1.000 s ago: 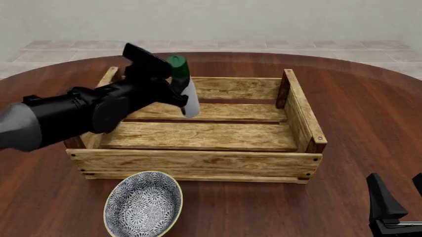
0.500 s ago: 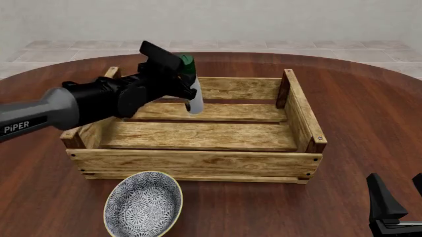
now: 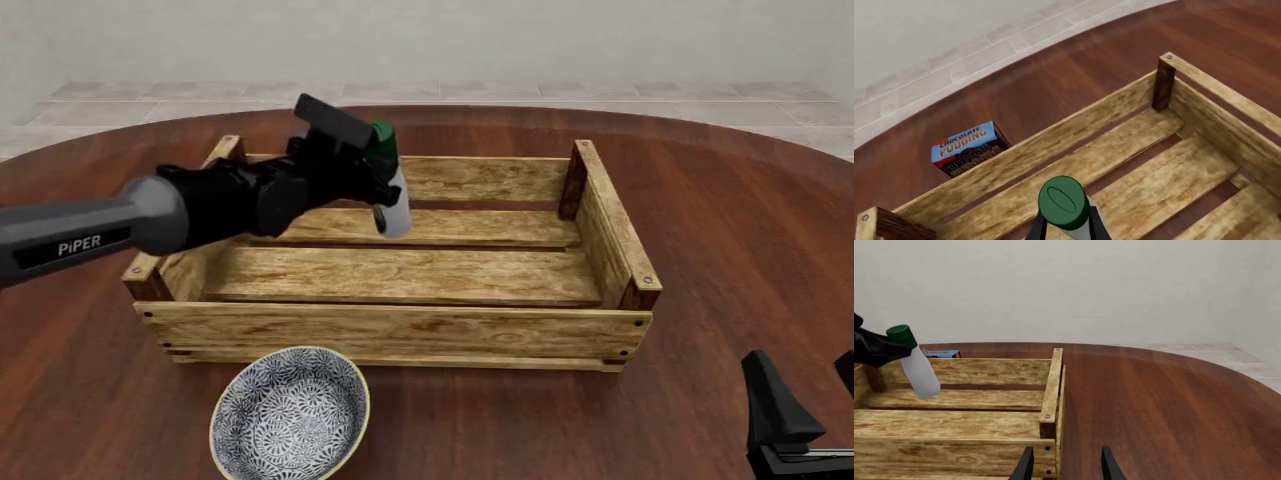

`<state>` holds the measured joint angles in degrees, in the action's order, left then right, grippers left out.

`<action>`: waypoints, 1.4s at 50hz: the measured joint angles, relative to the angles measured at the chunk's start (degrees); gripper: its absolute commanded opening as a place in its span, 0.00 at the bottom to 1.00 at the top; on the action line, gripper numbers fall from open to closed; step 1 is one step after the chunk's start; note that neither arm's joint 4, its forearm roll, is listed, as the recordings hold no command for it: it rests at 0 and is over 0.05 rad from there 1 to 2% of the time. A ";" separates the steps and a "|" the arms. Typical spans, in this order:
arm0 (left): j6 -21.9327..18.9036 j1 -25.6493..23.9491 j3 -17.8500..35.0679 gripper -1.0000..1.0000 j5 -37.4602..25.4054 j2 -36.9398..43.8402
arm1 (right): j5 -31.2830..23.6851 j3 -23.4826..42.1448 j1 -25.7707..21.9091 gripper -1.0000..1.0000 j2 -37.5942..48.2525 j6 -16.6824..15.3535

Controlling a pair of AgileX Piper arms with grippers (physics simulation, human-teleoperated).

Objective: Pick up the salad dressing and put it in the tray.

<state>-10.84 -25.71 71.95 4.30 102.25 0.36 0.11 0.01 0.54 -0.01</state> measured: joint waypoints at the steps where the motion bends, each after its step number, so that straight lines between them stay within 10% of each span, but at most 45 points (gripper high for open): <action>1: 0.02 -0.04 -0.15 0.00 0.04 -0.06 | 0.00 0.00 0.00 1.00 0.00 0.00; 70: 1.89 -1.56 -4.18 0.00 4.30 6.42 | 0.00 0.00 0.00 1.00 0.00 0.00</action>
<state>-8.95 -27.27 67.76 8.60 108.67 0.36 0.11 0.01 0.55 -0.01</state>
